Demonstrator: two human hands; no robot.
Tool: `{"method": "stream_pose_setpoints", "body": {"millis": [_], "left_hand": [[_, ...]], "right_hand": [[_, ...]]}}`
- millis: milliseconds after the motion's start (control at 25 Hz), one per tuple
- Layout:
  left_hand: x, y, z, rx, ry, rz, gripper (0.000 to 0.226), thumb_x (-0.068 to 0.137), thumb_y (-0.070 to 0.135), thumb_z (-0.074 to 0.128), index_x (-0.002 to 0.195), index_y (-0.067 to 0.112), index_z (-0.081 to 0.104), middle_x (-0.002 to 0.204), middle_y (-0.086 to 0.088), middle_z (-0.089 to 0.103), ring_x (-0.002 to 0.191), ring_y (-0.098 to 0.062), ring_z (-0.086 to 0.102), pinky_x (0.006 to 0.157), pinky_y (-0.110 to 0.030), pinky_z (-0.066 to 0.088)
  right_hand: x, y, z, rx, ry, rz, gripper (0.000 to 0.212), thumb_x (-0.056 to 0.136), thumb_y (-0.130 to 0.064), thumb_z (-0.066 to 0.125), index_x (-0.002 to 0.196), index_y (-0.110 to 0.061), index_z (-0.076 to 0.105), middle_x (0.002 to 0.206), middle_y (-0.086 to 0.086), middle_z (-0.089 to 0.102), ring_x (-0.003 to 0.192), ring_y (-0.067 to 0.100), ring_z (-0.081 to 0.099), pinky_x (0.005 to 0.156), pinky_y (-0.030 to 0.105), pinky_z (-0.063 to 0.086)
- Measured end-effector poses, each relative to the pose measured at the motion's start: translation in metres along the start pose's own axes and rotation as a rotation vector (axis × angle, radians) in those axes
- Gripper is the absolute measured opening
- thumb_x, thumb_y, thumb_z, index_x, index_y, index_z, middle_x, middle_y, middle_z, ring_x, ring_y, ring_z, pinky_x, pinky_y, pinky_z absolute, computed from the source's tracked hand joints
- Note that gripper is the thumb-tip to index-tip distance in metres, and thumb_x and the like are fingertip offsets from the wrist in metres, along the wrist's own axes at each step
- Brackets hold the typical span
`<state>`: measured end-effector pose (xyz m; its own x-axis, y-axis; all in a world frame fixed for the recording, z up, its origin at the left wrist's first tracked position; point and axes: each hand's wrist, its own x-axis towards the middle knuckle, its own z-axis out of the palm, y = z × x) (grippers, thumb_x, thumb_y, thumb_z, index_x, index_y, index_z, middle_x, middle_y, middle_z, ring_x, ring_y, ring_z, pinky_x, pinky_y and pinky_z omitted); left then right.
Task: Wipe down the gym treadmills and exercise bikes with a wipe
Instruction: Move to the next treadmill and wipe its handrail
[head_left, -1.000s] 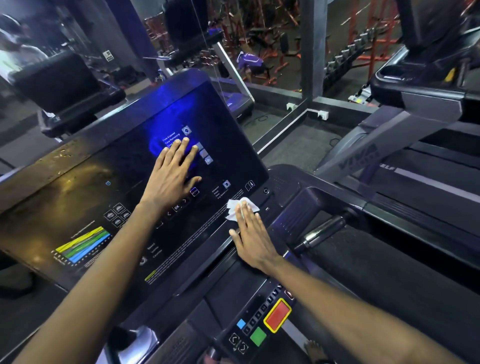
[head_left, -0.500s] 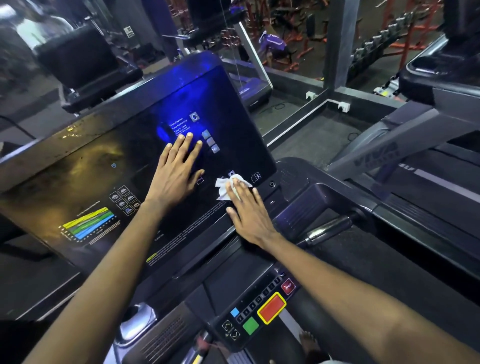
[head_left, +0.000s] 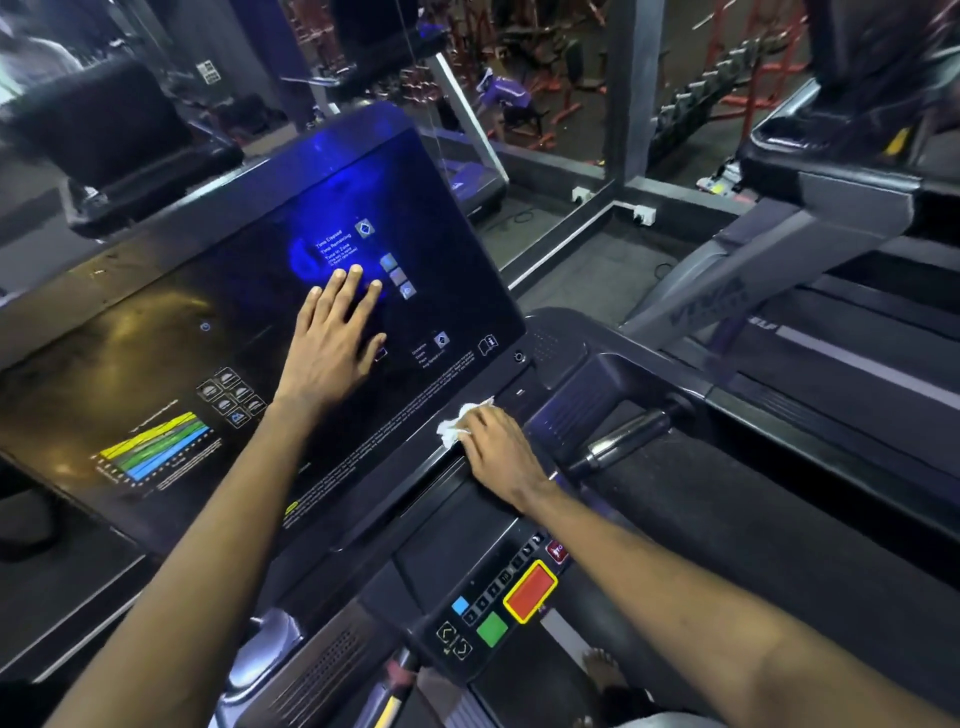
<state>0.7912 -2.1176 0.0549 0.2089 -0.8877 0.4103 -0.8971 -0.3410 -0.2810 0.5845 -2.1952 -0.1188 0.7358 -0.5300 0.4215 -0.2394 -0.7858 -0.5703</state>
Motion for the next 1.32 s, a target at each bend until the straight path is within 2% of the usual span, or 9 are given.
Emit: {"method": "stream_pose_setpoints", "body": {"millis": [160, 240, 360, 480, 640, 760, 960, 1120, 1320], "left_hand": [[-0.003, 0.000, 0.002, -0.067, 0.020, -0.003, 0.065, 0.094, 0.030, 0.061, 0.151, 0.015, 0.034, 0.161, -0.011, 0.023, 0.149, -0.028, 0.018, 0.118, -0.029, -0.008], [-0.002, 0.000, 0.006, -0.095, 0.053, -0.017, 0.060, 0.093, 0.027, 0.060, 0.148, 0.013, 0.040, 0.158, -0.015, 0.028, 0.146, -0.033, 0.024, 0.119, -0.030, -0.004], [0.003, 0.014, 0.010, -0.182, 0.113, 0.045, 0.048, 0.090, 0.024, 0.048, 0.134, 0.007, 0.054, 0.143, -0.022, 0.045, 0.128, -0.043, 0.043, 0.108, -0.048, 0.032], [0.012, 0.045, 0.014, -0.316, 0.098, 0.140, 0.043, 0.088, 0.021, 0.045, 0.124, 0.004, 0.060, 0.129, -0.022, 0.056, 0.110, -0.042, 0.051, 0.089, -0.052, 0.045], [0.032, 0.095, 0.027, -0.513, -0.037, 0.130, 0.036, 0.091, 0.015, 0.055, 0.126, 0.010, 0.061, 0.131, -0.014, 0.059, 0.116, -0.039, 0.052, 0.092, -0.052, 0.045], [0.054, 0.141, 0.030, -0.648, -0.151, 0.203, 0.038, 0.091, 0.013, 0.059, 0.129, 0.014, 0.059, 0.133, -0.012, 0.059, 0.122, -0.037, 0.051, 0.102, -0.050, 0.042], [0.088, 0.227, 0.015, -0.809, -0.215, 0.342, 0.045, 0.092, 0.013, 0.062, 0.136, 0.013, 0.055, 0.136, -0.014, 0.057, 0.127, -0.033, 0.052, 0.110, -0.044, 0.038], [0.115, 0.310, -0.026, -0.887, -0.225, 0.510, 0.045, 0.092, 0.013, 0.061, 0.136, 0.009, 0.054, 0.137, -0.015, 0.056, 0.128, -0.031, 0.052, 0.111, -0.039, 0.037], [0.145, 0.381, -0.069, -0.897, -0.254, 0.646, 0.048, 0.091, 0.020, 0.060, 0.139, 0.013, 0.052, 0.139, -0.011, 0.057, 0.128, -0.026, 0.054, 0.110, -0.041, 0.040]], "right_hand": [[0.001, -0.003, -0.011, 0.011, -0.069, -0.008, 0.012, 0.097, -0.014, 0.050, 0.103, -0.011, 0.060, 0.103, 0.006, 0.059, 0.098, 0.025, 0.053, 0.092, 0.039, 0.046], [0.000, -0.004, -0.026, 0.085, -0.042, 0.099, 0.012, 0.097, -0.013, 0.049, 0.103, -0.013, 0.059, 0.097, 0.007, 0.057, 0.093, 0.025, 0.054, 0.087, 0.035, 0.044], [-0.014, 0.009, -0.055, 0.204, 0.039, 0.319, 0.029, 0.092, -0.006, 0.047, 0.111, -0.018, 0.063, 0.096, 0.006, 0.058, 0.091, 0.022, 0.057, 0.085, 0.029, 0.042], [-0.034, 0.036, -0.091, 0.180, 0.122, 0.440, 0.041, 0.081, 0.003, 0.045, 0.104, -0.012, 0.076, 0.102, 0.010, 0.070, 0.099, 0.022, 0.063, 0.095, 0.024, 0.043], [-0.055, 0.058, -0.148, 0.225, 0.138, 0.722, 0.033, 0.077, -0.004, 0.049, 0.088, -0.011, 0.080, 0.098, 0.005, 0.076, 0.097, 0.015, 0.067, 0.087, 0.022, 0.049], [-0.076, 0.068, -0.197, 0.224, 0.208, 0.803, 0.024, 0.086, -0.014, 0.053, 0.080, -0.008, 0.075, 0.091, 0.007, 0.075, 0.089, 0.018, 0.067, 0.078, 0.027, 0.048], [-0.121, 0.081, -0.292, 0.073, 0.364, 0.981, 0.031, 0.089, -0.031, 0.065, 0.108, -0.009, 0.075, 0.122, 0.002, 0.069, 0.116, 0.016, 0.061, 0.099, 0.028, 0.046], [-0.165, 0.086, -0.378, -0.022, 0.507, 1.079, 0.035, 0.092, -0.037, 0.061, 0.103, -0.007, 0.075, 0.114, 0.006, 0.072, 0.111, 0.021, 0.064, 0.087, 0.023, 0.045], [-0.224, 0.086, -0.466, -0.131, 0.646, 1.159, 0.041, 0.094, -0.042, 0.060, 0.117, -0.009, 0.070, 0.124, 0.008, 0.067, 0.120, 0.025, 0.059, 0.091, 0.025, 0.042]]}}
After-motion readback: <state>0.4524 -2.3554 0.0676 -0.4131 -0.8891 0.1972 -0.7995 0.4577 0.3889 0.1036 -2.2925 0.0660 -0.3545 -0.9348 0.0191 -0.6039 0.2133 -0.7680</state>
